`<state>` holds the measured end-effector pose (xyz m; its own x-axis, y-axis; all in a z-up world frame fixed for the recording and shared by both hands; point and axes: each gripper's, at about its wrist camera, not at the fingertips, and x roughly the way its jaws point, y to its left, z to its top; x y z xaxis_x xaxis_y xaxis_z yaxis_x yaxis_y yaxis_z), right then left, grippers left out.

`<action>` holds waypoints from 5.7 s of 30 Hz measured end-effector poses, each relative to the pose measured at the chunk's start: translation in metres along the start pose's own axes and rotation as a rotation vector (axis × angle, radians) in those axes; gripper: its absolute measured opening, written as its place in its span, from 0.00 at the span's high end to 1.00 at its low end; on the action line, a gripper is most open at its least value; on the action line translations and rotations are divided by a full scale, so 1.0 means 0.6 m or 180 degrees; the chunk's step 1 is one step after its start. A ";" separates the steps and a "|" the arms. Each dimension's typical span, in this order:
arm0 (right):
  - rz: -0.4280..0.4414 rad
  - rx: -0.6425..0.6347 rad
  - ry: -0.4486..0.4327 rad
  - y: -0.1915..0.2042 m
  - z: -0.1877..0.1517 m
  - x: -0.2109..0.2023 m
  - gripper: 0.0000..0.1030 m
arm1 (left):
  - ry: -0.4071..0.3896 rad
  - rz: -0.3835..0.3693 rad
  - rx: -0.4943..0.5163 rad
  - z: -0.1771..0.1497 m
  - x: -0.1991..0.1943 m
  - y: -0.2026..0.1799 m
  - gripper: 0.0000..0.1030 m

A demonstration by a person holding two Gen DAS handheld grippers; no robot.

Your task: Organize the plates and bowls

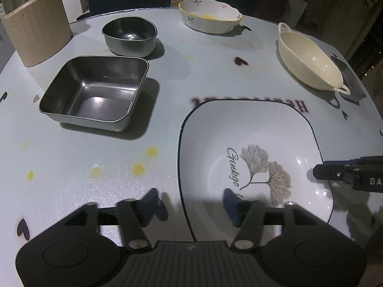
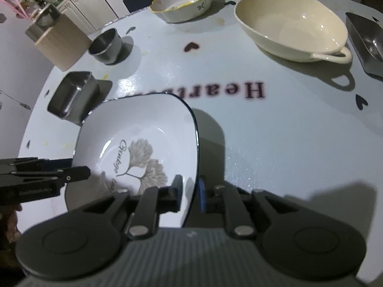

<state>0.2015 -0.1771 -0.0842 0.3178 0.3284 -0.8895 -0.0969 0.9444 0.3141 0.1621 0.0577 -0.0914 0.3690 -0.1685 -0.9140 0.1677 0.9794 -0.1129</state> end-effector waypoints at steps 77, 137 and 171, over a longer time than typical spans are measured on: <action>0.0485 0.3149 -0.1185 -0.308 0.074 -0.040 0.84 | -0.1321 -0.0535 0.0460 0.421 0.155 -0.269 0.35; 0.0005 0.1755 -0.1152 -0.343 0.171 -0.031 0.75 | -0.0358 -0.1244 -0.0005 0.408 0.200 -0.156 0.81; 0.0090 0.1357 -0.1190 -0.306 0.170 -0.058 0.77 | -0.0677 -0.0815 0.0086 0.338 0.115 -0.157 0.79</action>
<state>0.3045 -0.3634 -0.0772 0.6405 0.2530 -0.7251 0.2546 0.8208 0.5113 0.3574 -0.0690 -0.0648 0.4938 -0.4311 -0.7552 0.3027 0.8994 -0.3155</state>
